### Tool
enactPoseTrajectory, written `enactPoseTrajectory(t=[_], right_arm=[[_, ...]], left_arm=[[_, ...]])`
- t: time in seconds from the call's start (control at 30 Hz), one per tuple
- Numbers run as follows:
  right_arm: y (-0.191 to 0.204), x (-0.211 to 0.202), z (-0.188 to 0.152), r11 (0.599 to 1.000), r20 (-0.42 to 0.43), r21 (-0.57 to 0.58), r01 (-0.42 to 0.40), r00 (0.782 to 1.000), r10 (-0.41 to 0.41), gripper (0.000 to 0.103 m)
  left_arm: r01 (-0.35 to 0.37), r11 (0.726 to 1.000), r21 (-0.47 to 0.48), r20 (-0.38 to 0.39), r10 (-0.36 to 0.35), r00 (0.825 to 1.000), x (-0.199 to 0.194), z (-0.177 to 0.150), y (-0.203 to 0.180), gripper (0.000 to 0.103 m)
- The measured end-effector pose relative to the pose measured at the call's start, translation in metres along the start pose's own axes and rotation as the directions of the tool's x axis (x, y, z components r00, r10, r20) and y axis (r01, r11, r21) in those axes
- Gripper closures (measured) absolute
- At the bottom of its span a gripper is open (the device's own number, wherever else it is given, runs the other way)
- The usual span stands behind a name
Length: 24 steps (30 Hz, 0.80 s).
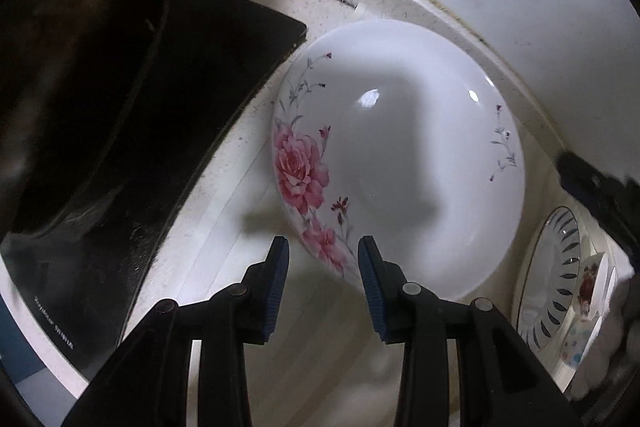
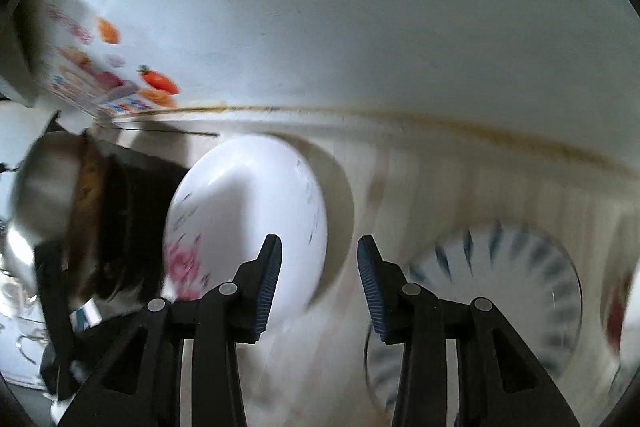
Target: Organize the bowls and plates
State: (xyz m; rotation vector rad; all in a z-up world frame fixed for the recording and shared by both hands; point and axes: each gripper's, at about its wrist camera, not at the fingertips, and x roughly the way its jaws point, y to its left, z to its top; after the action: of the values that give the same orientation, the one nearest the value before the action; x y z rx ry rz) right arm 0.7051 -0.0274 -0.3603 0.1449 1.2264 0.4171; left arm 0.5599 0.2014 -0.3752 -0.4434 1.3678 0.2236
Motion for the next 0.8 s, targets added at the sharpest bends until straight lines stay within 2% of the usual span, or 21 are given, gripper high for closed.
enactPoseTrajectory(t=[0.13,0.3,0.4,0.43,0.53,0.67,0.8], right_arm=[[0.001,0.037,0.02,1.0,-0.04,-0.011,0.011,0.999,-0.011,0.061],[-0.004,0.063,0.018,1.0,-0.074,-0.017,0.005,0.997,-0.006,0.063],[-0.004,0.078,0.02,1.0,-0.083,-0.002,-0.024,0.996,0.023,0.076],[-0.002,0.079,0.02,0.998,-0.08,0.002,-0.056,0.995,0.056,0.087],[0.002,0.077,0.018,0.999,-0.061,-0.022,-0.039,0.997,0.037,0.086],[0.003,0.07,0.012,0.998,-0.052,-0.031,-0.06,0.997,0.059,0.09],[0.009,0.058,0.007,0.997,-0.036,-0.049,-0.065,0.997,0.063,0.094]], left_arm=[[-0.01,1.0,0.003,-0.009,0.01,1.0,0.013,0.002,-0.002,0.07],[0.007,1.0,-0.017,-0.004,-0.007,1.0,0.023,0.008,0.004,0.07],[0.001,1.0,-0.008,0.023,-0.001,1.0,0.022,0.007,0.006,0.074],[0.003,1.0,-0.008,0.03,-0.003,1.0,0.022,0.005,0.006,0.075],[0.0,1.0,-0.007,0.05,0.0,0.999,0.021,-0.002,0.008,0.075],[0.002,1.0,0.0,0.07,-0.002,0.998,0.013,-0.007,0.005,0.075],[-0.001,1.0,0.024,0.095,-0.001,0.996,-0.002,-0.029,-0.005,0.075]])
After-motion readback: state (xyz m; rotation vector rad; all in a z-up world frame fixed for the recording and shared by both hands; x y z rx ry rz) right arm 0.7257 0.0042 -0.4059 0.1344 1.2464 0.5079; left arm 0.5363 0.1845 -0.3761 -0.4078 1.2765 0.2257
